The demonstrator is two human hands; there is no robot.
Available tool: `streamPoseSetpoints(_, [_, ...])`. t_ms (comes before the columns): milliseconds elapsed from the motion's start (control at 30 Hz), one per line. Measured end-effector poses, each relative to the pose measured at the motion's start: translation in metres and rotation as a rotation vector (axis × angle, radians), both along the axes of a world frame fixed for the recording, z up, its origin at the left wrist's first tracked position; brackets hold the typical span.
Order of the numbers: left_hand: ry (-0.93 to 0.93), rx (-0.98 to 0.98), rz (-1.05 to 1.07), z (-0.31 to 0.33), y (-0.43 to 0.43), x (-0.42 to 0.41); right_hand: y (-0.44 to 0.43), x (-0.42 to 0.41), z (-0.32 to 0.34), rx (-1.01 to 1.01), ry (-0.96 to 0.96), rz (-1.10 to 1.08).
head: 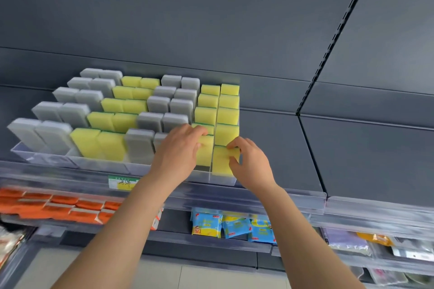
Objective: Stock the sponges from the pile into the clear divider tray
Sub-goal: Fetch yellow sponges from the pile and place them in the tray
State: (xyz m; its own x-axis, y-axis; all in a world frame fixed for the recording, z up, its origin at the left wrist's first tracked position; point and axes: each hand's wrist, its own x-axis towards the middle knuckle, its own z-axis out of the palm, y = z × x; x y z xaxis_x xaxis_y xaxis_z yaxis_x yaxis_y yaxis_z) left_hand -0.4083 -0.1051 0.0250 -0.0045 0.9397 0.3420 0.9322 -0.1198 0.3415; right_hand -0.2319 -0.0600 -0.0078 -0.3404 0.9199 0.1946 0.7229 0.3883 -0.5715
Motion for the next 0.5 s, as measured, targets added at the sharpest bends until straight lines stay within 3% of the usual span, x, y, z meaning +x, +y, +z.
streamPoseSetpoints(300, [0.075, -0.052, -0.008, -0.013, 0.0, 0.003, 0.001, 0.005, -0.006, 0.113, 0.049, -0.016])
streamPoseSetpoints(500, [0.305, 0.05, 0.046, -0.02, 0.001, 0.005, 0.001, 0.002, -0.008, 0.235, 0.018, -0.001])
